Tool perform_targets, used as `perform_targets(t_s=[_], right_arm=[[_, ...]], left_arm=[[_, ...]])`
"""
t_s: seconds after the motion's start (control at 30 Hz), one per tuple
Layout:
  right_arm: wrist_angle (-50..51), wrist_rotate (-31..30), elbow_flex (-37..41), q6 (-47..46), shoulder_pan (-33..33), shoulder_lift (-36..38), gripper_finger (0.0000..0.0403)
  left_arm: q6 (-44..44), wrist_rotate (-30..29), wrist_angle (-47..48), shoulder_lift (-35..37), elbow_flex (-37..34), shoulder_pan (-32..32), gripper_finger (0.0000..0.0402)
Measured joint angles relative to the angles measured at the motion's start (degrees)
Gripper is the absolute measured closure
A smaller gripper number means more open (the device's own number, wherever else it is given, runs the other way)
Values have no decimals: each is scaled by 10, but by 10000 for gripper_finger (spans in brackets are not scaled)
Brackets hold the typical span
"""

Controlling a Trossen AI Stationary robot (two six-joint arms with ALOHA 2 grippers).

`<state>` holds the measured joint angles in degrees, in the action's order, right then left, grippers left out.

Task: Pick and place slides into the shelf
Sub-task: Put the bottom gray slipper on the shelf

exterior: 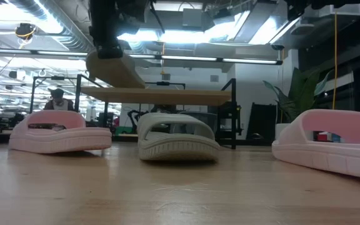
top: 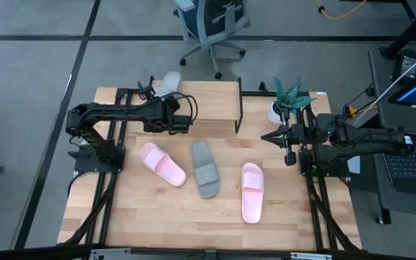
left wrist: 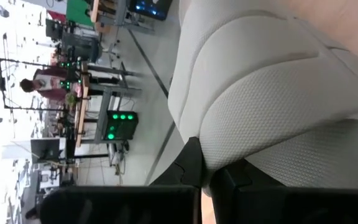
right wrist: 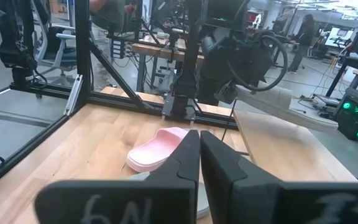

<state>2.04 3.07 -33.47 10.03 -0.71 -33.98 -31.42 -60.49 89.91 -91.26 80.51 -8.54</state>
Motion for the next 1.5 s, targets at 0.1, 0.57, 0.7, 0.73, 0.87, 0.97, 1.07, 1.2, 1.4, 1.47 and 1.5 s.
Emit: perform_targets(t_s=[0.1, 0.57, 0.7, 0.73, 0.87, 0.97, 1.07, 1.2, 1.4, 1.47, 1.5], right_arm=[[0, 0, 0, 6, 0, 0, 386], [9, 0, 0, 22, 0, 0, 386], [20, 0, 0, 22, 0, 0, 386], [23, 0, 0, 22, 0, 0, 386], [31, 0, 0, 22, 0, 0, 386], [31, 0, 0, 22, 0, 0, 386], [31, 0, 0, 22, 0, 0, 386], [39, 0, 0, 22, 0, 0, 386], [39, 0, 0, 23, 0, 0, 386], [39, 0, 0, 23, 0, 0, 386], [39, 0, 0, 23, 0, 0, 386]], left_arm=[[-9, 2, 0, 0, 0, 5, 399], [-43, 29, 1, -32, 0, 0, 399], [-43, 26, 1, -40, 0, -2, 399], [-43, 26, 1, -41, 0, -2, 399], [-45, 28, 1, -40, 0, -2, 399], [-46, 29, 1, -40, 0, -3, 399], [-53, 28, 1, -40, 0, -5, 399], [-53, 26, 1, -40, 0, -5, 399], [-41, 25, 1, -40, 0, -7, 399], [-40, 24, 1, -40, 0, -7, 399], [-40, 22, 1, -40, 0, -7, 399]])
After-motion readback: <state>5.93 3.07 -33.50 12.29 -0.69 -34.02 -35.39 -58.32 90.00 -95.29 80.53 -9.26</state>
